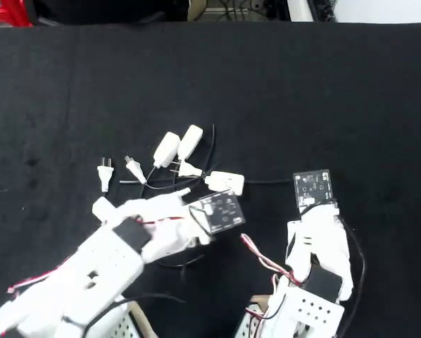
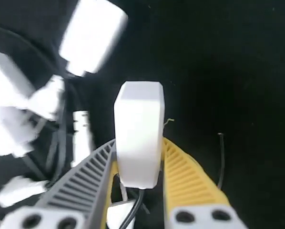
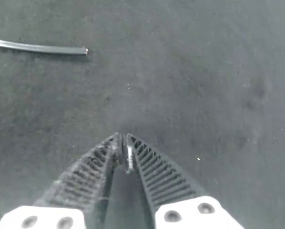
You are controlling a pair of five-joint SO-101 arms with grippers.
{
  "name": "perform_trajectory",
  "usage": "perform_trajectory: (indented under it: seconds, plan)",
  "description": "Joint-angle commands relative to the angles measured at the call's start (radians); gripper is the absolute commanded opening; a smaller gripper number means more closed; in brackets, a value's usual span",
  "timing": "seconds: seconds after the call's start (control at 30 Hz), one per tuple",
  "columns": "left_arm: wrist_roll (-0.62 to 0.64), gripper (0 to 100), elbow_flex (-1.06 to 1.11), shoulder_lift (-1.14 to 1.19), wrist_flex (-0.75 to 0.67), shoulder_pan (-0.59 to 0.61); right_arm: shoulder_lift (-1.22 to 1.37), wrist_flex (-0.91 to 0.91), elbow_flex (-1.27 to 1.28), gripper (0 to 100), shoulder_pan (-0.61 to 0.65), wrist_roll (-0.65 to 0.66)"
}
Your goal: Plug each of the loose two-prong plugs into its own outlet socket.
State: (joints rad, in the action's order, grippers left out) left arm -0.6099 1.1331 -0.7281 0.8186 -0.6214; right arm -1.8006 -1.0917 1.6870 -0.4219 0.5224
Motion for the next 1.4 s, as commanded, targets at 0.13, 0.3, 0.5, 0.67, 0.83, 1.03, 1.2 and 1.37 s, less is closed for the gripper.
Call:
perform_trajectory:
  seconds: [0.13,0.3,0.5,0.67,0.83,1.03,1.2,1.37]
  plan:
    - [0.008,3,-0.159,0.327,-0.038,-0.042,-0.042,0.000,-0.028,2.1,-0.015,-0.011]
    - [0.029,13,-0.162,0.358,-0.032,-0.041,-0.042,0.000,-0.027,2.1,-0.021,-0.011]
    - [0.170,19,-0.182,0.316,0.025,-0.019,-0.042,0.000,-0.028,2.1,-0.025,-0.011]
    - [0.186,21,-0.211,0.107,0.253,-0.030,-0.042,-0.002,-0.031,2.1,-0.025,-0.011]
    - [0.183,21,-0.093,-0.112,0.302,-0.039,-0.042,-0.002,-0.031,2.1,-0.025,-0.011]
    - [0.181,21,-0.105,-0.462,0.451,0.104,-0.042,0.000,-0.051,1.9,-0.015,-0.009]
    - [0.189,21,-0.128,-0.870,0.577,0.369,-0.041,-0.103,-0.162,2.1,0.146,0.052]
    - [0.230,21,-0.062,-1.102,0.578,0.734,-0.033,-0.140,-0.257,2.1,0.368,0.087]
